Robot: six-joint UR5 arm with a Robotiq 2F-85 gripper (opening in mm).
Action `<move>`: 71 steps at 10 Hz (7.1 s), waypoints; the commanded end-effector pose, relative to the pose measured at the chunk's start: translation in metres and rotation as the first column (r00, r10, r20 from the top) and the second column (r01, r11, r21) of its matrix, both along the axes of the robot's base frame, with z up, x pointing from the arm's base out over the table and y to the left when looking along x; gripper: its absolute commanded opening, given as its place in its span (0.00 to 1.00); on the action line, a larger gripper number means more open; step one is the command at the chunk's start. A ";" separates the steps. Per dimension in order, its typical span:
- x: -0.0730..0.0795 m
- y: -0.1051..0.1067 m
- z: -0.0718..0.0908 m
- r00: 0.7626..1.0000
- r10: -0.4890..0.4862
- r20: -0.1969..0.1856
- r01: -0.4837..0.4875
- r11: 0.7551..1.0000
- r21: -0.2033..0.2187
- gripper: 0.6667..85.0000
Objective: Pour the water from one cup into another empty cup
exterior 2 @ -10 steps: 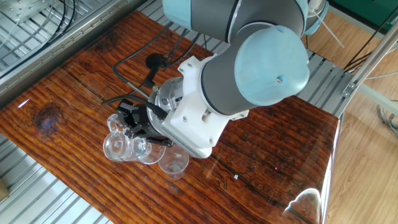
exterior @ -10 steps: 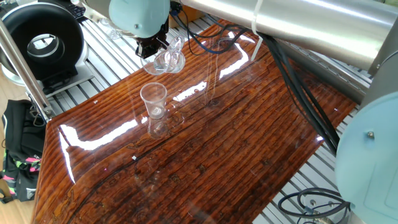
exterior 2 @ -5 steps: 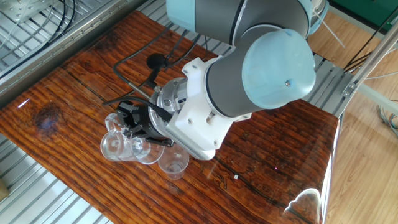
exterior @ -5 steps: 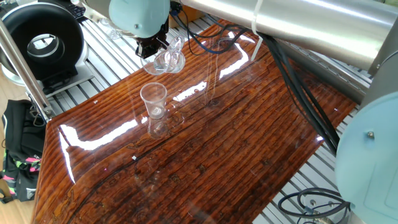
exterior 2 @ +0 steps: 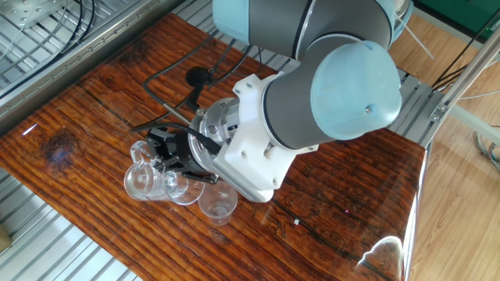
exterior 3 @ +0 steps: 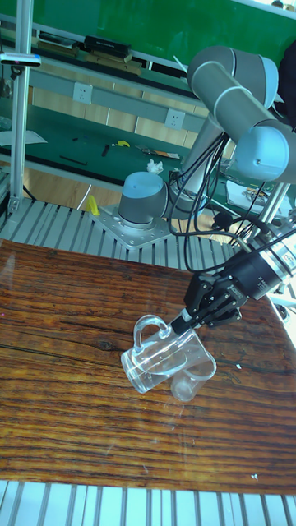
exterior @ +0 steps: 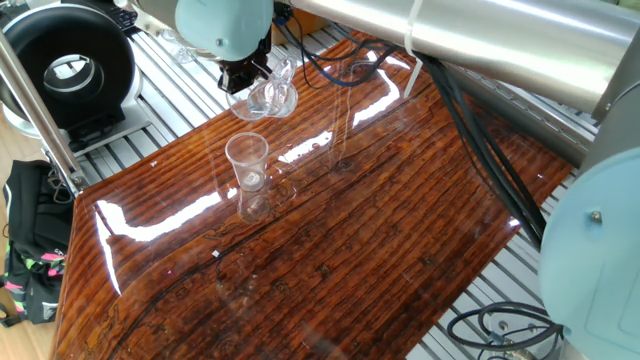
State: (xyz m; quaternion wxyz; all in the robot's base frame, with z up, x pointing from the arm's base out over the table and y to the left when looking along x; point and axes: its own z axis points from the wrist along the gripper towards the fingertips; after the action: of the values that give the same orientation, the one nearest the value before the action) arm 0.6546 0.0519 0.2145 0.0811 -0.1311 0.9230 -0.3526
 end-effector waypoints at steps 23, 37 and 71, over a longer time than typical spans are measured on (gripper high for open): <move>-0.007 0.011 -0.001 0.999 -0.010 0.048 0.014 0.996 -0.087 0.01; -0.008 0.009 -0.003 0.997 0.001 0.081 0.010 0.991 -0.136 0.01; -0.019 0.015 -0.001 0.993 0.000 0.116 0.023 0.980 -0.197 0.01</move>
State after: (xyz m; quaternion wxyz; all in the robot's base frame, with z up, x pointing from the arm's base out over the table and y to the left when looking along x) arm 0.6366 0.0674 0.2145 0.1202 -0.1153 0.8763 -0.4520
